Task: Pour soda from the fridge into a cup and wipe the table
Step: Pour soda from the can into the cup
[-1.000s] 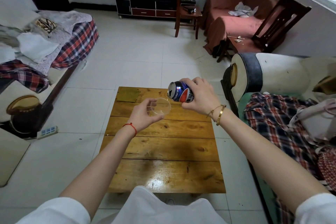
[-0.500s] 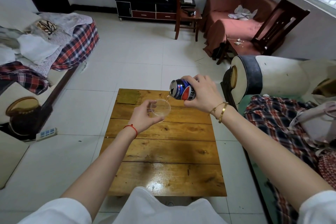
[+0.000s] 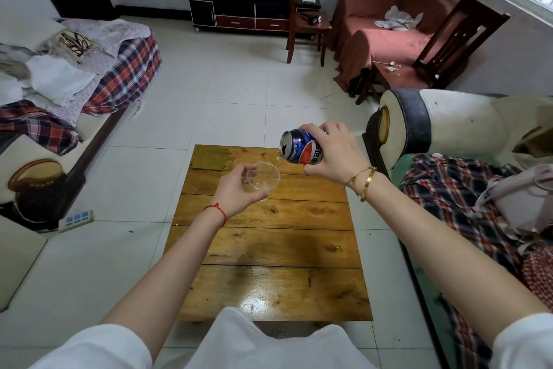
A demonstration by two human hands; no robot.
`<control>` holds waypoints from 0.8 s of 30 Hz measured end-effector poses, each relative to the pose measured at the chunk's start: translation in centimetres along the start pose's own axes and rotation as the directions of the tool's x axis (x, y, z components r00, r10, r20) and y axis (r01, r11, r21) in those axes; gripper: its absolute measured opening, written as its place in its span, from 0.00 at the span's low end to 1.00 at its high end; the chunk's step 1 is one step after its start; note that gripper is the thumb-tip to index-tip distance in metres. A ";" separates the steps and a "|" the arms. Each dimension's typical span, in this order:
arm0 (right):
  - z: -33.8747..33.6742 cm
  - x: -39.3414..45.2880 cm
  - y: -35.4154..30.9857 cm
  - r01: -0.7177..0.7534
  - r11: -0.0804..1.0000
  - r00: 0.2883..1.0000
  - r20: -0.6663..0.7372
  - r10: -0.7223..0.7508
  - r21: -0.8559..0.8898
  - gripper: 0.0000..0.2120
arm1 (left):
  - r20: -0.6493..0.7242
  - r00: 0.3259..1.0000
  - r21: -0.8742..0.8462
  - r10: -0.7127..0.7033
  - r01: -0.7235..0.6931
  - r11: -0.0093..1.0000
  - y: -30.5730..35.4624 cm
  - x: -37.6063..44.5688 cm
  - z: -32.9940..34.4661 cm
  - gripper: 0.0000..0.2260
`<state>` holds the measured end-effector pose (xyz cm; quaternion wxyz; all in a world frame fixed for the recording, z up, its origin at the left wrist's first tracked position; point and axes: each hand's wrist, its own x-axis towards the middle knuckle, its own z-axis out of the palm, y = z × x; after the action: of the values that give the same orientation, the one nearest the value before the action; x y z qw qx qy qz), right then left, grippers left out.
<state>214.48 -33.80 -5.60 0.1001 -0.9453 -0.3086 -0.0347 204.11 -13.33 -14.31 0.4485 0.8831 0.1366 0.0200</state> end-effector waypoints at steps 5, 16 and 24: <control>-0.1 -0.1 0.2 -0.004 1.000 1.000 -0.004 0.004 -0.011 0.34 | 0.001 1.000 -0.005 0.002 -0.002 1.000 0.1 0.0 0.1 0.33; -0.3 -0.2 0.5 -0.008 1.000 1.000 -0.015 0.008 -0.026 0.34 | 0.007 1.000 -0.021 -0.008 0.009 1.000 0.3 0.3 0.5 0.33; -0.4 -0.1 0.6 -0.006 1.000 1.000 -0.018 0.005 -0.021 0.35 | 0.001 1.000 -0.004 -0.004 0.004 1.000 0.5 0.5 0.7 0.33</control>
<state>214.73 -34.37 -5.33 0.0929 -0.9468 -0.3046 -0.0462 204.80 -14.05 -14.38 0.4504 0.8819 0.1382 0.0190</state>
